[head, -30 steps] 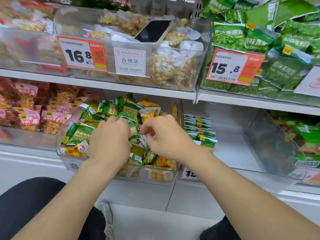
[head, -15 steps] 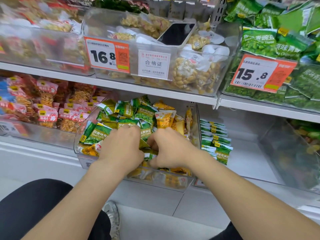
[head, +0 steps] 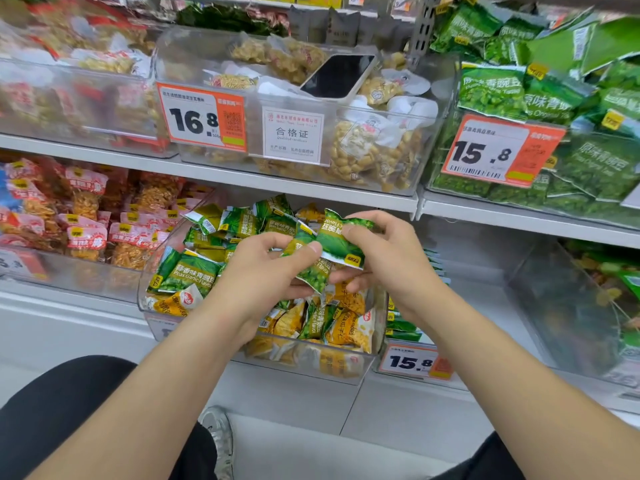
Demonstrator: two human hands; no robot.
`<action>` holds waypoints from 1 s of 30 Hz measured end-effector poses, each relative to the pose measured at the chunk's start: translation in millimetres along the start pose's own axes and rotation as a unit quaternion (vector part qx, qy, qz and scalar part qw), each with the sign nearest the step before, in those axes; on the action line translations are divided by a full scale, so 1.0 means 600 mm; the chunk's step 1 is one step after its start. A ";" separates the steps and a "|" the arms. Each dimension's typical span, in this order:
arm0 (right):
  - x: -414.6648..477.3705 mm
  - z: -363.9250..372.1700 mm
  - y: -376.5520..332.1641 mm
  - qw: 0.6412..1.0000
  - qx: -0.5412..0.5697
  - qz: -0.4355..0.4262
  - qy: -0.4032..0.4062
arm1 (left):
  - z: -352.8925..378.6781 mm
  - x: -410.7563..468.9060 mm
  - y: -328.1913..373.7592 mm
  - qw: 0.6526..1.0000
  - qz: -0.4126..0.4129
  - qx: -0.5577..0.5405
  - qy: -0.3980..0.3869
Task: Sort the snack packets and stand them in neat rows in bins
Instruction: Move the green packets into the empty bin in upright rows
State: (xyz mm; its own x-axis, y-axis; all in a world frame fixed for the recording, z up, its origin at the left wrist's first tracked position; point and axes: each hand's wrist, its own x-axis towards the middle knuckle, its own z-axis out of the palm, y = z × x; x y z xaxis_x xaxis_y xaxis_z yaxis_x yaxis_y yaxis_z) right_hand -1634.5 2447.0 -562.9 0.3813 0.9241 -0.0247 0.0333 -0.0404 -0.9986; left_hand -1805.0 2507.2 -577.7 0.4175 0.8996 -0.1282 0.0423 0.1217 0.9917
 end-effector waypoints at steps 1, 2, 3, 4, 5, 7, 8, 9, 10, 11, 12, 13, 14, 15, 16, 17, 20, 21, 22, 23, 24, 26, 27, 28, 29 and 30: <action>-0.003 -0.005 -0.003 1.000 0.021 0.003 -0.002 | 0.002 -0.001 0.003 1.000 -0.007 -0.027 0.001; -0.003 -0.011 -0.003 0.999 0.037 0.002 -0.005 | 0.004 0.001 0.003 0.999 -0.013 -0.044 0.008; -0.004 -0.016 -0.005 0.999 0.047 -0.004 -0.009 | 0.006 0.001 0.005 0.999 -0.019 -0.047 0.017; -0.004 -0.020 -0.005 0.999 0.048 -0.013 -0.008 | 0.005 0.004 0.004 0.998 -0.025 -0.041 0.030; -0.004 -0.025 -0.005 0.999 0.035 -0.025 -0.004 | 0.005 0.005 0.003 0.998 -0.029 -0.031 0.043; -0.003 -0.032 -0.005 0.998 -0.017 -0.056 -0.005 | 0.004 0.008 0.002 0.998 -0.026 -0.020 0.061; -0.003 -0.034 -0.006 0.996 -0.043 -0.071 -0.021 | 0.005 0.008 0.002 0.997 -0.022 -0.023 0.065; -0.004 -0.038 -0.008 0.993 -0.067 -0.086 -0.048 | 0.005 0.006 0.004 0.997 -0.017 -0.026 0.067; -0.006 -0.041 -0.010 0.989 -0.087 -0.096 -0.076 | 0.006 0.006 0.004 0.997 -0.013 -0.030 0.071; -0.009 -0.045 -0.011 0.985 -0.104 -0.098 -0.097 | 0.007 0.005 0.005 0.997 -0.011 -0.034 0.070; -0.009 -0.049 -0.011 0.983 -0.114 -0.095 -0.110 | 0.007 0.005 0.005 0.997 -0.014 -0.040 0.062; -0.009 -0.053 -0.010 0.981 -0.123 -0.096 -0.116 | 0.007 0.004 0.007 0.997 -0.022 -0.053 0.044; -0.008 -0.056 -0.008 0.977 -0.142 -0.105 -0.117 | 0.009 0.003 0.009 0.997 -0.033 -0.069 0.019; -0.006 -0.059 -0.007 0.969 -0.177 -0.128 -0.112 | 0.010 0.002 0.012 0.995 -0.043 -0.086 -0.006; -0.004 -0.062 -0.003 0.957 -0.222 -0.153 -0.105 | 0.011 0.001 0.014 0.994 -0.048 -0.096 -0.019; -0.002 -0.065 0.000 0.943 -0.264 -0.173 -0.104 | 0.013 0.000 0.014 0.994 -0.047 -0.094 -0.024; -0.002 -0.067 0.006 0.919 -0.322 -0.202 -0.105 | 0.019 -0.001 0.008 0.999 -0.018 -0.032 -0.029; -0.004 -0.066 0.006 0.924 -0.309 -0.200 -0.107 | 0.022 -0.002 0.005 0.999 -0.009 -0.008 -0.038; -0.006 -0.063 0.005 0.930 -0.291 -0.197 -0.106 | 0.024 -0.003 0.002 0.999 -0.002 0.011 -0.047; -0.007 -0.062 0.003 0.938 -0.273 -0.191 -0.096 | 0.026 -0.006 0.003 0.998 0.003 0.020 -0.063; -0.007 -0.063 0.003 0.943 -0.259 -0.189 -0.084 | 0.028 -0.009 0.003 0.996 0.008 0.025 -0.084; -0.004 -0.068 0.003 0.942 -0.263 -0.200 -0.050 | 0.031 -0.016 0.005 0.990 0.038 0.046 -0.127; -0.005 -0.071 0.003 0.939 -0.274 -0.207 -0.034 | 0.031 -0.019 0.005 0.987 0.055 0.057 -0.137; -0.004 -0.074 0.003 0.935 -0.286 -0.211 -0.020 | 0.031 -0.019 0.004 0.986 0.072 0.065 -0.138; -0.006 -0.077 0.004 0.930 -0.298 -0.214 -0.012 | 0.030 -0.018 0.003 0.984 0.088 0.071 -0.137; -0.006 -0.079 0.005 0.925 -0.311 -0.218 -0.009 | 0.030 -0.017 0.002 0.983 0.099 0.077 -0.135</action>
State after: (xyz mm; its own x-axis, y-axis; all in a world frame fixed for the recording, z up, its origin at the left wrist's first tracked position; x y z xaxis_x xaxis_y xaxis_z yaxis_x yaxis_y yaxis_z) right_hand -1591.9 2425.3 -563.3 0.1913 0.9104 0.3669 0.7067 0.1317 -0.6952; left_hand -1792.6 2490.7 -574.8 0.6555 0.7532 0.0553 0.0645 -0.1288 0.9896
